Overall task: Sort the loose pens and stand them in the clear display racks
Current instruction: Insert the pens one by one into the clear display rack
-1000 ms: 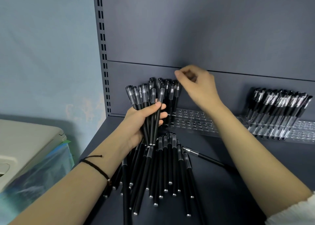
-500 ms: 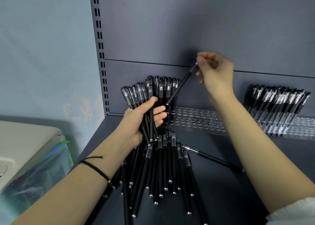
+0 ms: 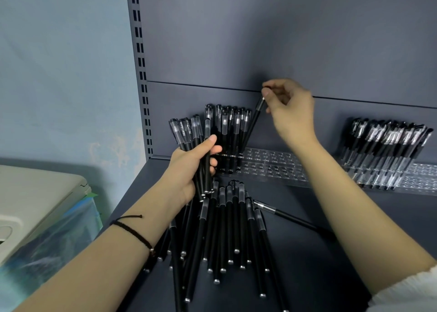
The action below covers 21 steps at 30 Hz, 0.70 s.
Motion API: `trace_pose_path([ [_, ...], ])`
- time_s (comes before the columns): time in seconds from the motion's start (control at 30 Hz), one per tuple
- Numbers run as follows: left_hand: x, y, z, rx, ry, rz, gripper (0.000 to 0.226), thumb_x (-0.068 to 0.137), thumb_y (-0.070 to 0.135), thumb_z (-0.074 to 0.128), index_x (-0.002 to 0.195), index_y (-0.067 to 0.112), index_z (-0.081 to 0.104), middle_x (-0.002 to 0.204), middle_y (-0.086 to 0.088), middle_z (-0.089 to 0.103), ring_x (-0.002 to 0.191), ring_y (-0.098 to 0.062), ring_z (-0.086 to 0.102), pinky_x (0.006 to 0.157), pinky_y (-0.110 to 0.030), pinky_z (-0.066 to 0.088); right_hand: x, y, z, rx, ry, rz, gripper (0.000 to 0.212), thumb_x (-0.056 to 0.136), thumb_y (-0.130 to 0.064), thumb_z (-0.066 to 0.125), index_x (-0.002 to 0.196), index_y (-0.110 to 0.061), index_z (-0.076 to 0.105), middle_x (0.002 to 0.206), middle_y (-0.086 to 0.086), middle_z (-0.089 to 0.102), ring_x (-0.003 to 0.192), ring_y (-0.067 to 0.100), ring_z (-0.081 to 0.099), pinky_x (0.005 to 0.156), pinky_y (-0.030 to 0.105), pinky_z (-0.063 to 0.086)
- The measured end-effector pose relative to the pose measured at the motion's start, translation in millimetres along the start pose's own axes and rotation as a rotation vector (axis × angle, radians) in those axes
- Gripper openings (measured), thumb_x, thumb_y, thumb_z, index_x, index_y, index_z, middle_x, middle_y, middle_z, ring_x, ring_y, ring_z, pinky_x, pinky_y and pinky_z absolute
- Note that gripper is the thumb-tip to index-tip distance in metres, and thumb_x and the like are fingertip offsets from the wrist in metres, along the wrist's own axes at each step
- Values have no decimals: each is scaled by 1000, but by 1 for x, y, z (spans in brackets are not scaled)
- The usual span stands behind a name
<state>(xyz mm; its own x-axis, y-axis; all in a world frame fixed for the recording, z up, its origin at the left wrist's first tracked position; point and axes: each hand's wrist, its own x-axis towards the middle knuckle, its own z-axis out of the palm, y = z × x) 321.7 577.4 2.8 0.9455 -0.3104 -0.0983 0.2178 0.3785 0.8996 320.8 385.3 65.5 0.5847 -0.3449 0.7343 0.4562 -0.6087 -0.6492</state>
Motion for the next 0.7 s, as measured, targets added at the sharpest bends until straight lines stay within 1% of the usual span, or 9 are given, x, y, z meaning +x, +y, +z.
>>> trace_pose_path([
  [0.07,1,2,-1,-58,0,10,23,83,27,74,66,12,75,72,-1,70,48,-7,54,48,-17,48,-1,2,2,-31,-25,-8,12,91,-12,64,93,-24,66,76,-13,62,69,10,58,72,31,54],
  [0.17,1,6,-2,-181,-8,48,16,86,27,72,81,12,69,74,1,71,50,-6,55,46,-17,47,-6,5,5,-173,-162,-20,8,90,-18,66,93,-24,69,76,-13,63,68,5,57,74,28,52],
  [0.27,1,9,-5,-229,-6,75,14,87,28,70,85,14,68,74,2,71,51,-6,57,47,-18,48,-12,6,7,-313,-303,-23,6,88,-29,68,91,-27,72,79,-13,66,73,4,57,76,30,52],
  [0.37,1,7,-7,-177,-17,65,16,87,30,69,88,14,69,76,2,72,54,-7,59,50,-19,49,-12,1,5,-339,-236,-59,24,91,-35,61,81,-18,73,77,-5,67,74,13,59,73,33,49],
  [0.43,-1,5,-6,-97,-42,57,21,87,31,70,96,12,70,81,1,74,58,-7,62,54,-20,51,-11,-5,5,-326,-162,-102,24,93,-37,58,89,-20,74,84,-1,68,78,15,59,72,30,47],
  [0.5,-5,4,-2,-12,-71,63,27,86,31,70,105,11,70,88,1,76,63,-8,65,58,-21,53,-12,-13,6,-257,-153,-117,21,93,-38,58,97,-24,73,87,-4,69,79,9,59,71,26,46],
  [0.53,-6,3,0,19,-85,71,29,86,31,70,107,11,69,92,0,76,64,-8,66,61,-21,53,-13,-16,7,-219,-189,-103,20,93,-39,59,95,-25,73,85,-7,69,78,5,59,71,23,45],
  [0.6,-8,3,2,60,-114,88,32,84,31,70,110,12,69,96,-1,76,67,-7,67,63,-23,53,-16,-24,10,-152,-335,-43,22,90,-43,63,90,-23,74,82,-12,71,77,0,62,71,20,46],
  [0.7,-8,4,3,109,-143,117,33,83,30,71,111,13,69,96,-3,77,68,-9,68,63,-24,53,-20,-31,17,-107,-498,5,17,85,-37,72,90,-21,76,84,-10,73,80,0,64,75,21,50],
])
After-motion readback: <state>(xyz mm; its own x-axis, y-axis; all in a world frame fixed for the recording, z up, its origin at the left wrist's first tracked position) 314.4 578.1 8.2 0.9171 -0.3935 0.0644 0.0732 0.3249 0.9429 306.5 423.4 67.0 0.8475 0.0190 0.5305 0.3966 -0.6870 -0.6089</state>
